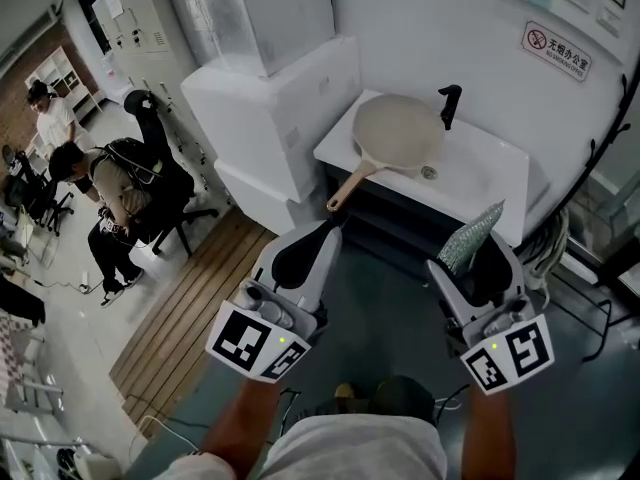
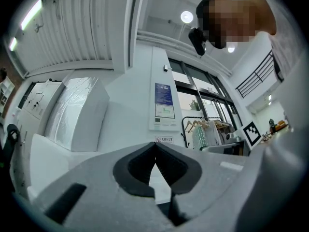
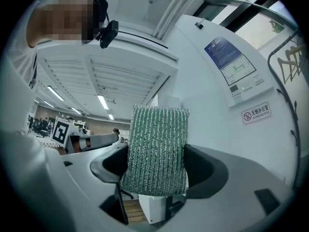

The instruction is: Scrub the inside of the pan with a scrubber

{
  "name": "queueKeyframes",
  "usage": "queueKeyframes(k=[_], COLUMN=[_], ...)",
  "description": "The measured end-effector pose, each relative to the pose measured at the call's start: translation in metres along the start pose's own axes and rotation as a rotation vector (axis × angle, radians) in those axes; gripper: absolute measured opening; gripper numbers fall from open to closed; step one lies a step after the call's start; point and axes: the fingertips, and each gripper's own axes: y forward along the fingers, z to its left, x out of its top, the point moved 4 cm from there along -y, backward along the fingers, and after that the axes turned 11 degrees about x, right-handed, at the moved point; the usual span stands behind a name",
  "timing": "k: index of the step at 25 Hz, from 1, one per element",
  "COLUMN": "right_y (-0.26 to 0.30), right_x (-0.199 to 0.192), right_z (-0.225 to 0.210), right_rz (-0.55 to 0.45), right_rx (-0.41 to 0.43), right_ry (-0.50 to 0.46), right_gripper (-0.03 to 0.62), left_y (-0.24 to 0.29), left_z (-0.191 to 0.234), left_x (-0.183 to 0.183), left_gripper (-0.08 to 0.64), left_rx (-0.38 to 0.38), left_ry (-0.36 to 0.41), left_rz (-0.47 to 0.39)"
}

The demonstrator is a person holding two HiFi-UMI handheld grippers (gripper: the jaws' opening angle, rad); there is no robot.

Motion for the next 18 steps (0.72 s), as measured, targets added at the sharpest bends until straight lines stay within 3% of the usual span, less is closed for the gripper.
queueKeyframes(k=[9, 18], right_y=[0.018, 0.057], right_x=[-0.004, -0.016], right_z=[-0.02, -0.084], right_rz=[0.008, 0.006], right_rx=[-0.019, 0.009], right_ry=[-0.005, -0.014], right_gripper=[0.351, 0.351], left_y=[0.025, 0.088], left_z=[0.023, 0.05], left_x=[-0.003, -0.023], left_gripper=[0.015, 0.015], left_rx=[-0.001, 0.029], left_ry=[-0.005, 0.012], left_rz=[-0.004, 0.002])
